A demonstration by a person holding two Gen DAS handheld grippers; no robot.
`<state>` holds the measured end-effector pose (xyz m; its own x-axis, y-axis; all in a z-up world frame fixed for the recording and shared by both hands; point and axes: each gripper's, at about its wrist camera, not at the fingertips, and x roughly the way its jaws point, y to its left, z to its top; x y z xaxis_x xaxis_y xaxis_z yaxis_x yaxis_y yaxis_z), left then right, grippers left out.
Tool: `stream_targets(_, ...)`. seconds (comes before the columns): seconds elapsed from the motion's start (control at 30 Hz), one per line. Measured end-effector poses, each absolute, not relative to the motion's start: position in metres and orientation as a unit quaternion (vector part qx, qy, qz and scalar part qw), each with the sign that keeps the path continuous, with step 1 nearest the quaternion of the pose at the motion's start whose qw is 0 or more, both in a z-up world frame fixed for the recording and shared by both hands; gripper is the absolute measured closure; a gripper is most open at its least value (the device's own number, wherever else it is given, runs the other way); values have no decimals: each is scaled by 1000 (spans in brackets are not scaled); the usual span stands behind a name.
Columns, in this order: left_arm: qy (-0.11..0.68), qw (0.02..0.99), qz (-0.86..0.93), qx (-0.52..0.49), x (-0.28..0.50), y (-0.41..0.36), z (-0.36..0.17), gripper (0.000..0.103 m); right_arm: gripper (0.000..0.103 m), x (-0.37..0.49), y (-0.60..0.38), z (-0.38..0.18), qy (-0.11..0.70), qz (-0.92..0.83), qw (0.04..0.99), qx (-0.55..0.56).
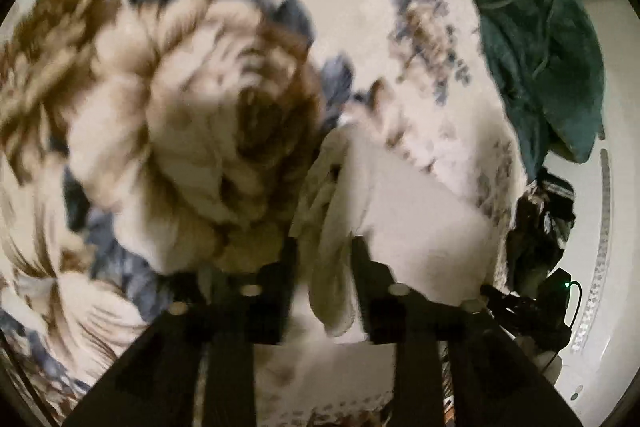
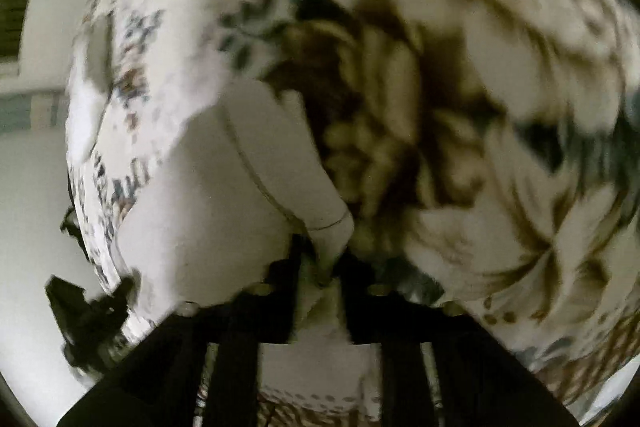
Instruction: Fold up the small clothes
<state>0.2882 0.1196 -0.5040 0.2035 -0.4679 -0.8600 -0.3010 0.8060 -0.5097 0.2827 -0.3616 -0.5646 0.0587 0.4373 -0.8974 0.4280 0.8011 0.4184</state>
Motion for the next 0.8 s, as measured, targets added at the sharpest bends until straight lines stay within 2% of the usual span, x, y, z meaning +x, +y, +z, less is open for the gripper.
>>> stream_targets(0.03, 620, 723, -54, -299, 292, 120, -497, 67, 52, 287, -363, -555, 675, 4, 670, 308)
stream_targets(0.07, 610, 735, -52, -293, 299, 119, -489, 67, 51, 292, -365, -548, 665, 2, 684, 300)
stream_targets(0.2, 589, 757, -61, -275, 325, 103, -475, 66, 51, 317, -361, -521, 623, -26, 739, 255)
stream_targets(0.3, 583, 762, -83, -268, 341, 84, -482, 66, 51, 339, -341, -511, 602, 33, 753, 264)
stream_targets(0.37, 593, 756, -81, -263, 348, 82, -497, 66, 52, 351, -328, -521, 605, 70, 738, 290)
stream_targets(0.5, 626, 736, -26, -255, 352, 99, -549, 66, 54, 364, -330, -562, 638, 12, 720, 273)
stream_targets(0.6, 629, 717, -22, -300, 350, 116, -568, 64, 55, 366, -337, -590, 652, -17, 708, 271)
stream_targets(0.7, 624, 722, -23, -299, 349, 117, -552, 66, 55, 365, -343, -591, 652, -15, 706, 276)
stream_targets(0.8, 596, 741, -32, -307, 337, 116, -514, 66, 55, 355, -349, -560, 634, -22, 728, 259)
